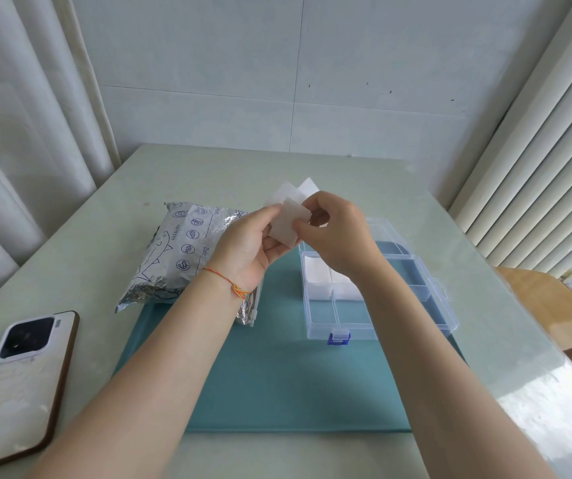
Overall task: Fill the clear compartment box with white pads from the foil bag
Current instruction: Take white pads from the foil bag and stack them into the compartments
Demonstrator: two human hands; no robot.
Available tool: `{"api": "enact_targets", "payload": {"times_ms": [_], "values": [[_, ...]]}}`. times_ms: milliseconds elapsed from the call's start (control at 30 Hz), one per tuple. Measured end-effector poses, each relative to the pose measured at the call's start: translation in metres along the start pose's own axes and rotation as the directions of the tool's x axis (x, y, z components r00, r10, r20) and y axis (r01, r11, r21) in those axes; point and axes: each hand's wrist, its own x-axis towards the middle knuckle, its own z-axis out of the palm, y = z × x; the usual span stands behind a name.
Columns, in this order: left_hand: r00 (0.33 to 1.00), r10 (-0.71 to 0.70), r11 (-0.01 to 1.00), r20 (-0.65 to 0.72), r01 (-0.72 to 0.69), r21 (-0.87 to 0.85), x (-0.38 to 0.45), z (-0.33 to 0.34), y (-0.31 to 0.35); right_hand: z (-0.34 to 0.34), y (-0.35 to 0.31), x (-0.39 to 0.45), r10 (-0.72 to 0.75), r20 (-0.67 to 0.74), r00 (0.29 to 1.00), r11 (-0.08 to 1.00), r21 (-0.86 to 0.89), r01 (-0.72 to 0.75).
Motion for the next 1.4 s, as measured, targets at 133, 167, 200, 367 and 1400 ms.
{"api": "enact_targets", "payload": {"times_ms": [133,167,200,367,1400], "values": [[1.000,0.014,1.000,-0.017,-0.013,0.015,0.003,-0.004,0.000,-0.012,0.001,0.001,0.045,0.099,0.994,0.983,0.175,-0.062],[1.000,0.020,1.000,-0.016,-0.020,0.004,0.003,-0.004,0.000,-0.016,0.003,0.002,0.069,0.105,0.992,0.959,0.265,-0.095],[1.000,0.027,1.000,-0.013,-0.027,-0.009,0.003,-0.005,-0.001,-0.019,0.006,0.003,0.101,0.098,0.990,0.919,0.371,-0.131],[0.998,0.063,0.998,-0.027,-0.063,-0.004,0.005,-0.006,-0.006,-0.026,0.012,0.006,0.203,0.211,0.956,0.553,0.781,-0.290],[0.992,-0.109,0.962,0.057,0.091,0.257,0.002,-0.009,-0.001,-0.014,-0.003,-0.004,-0.018,0.195,0.981,0.999,-0.032,0.025]]}}
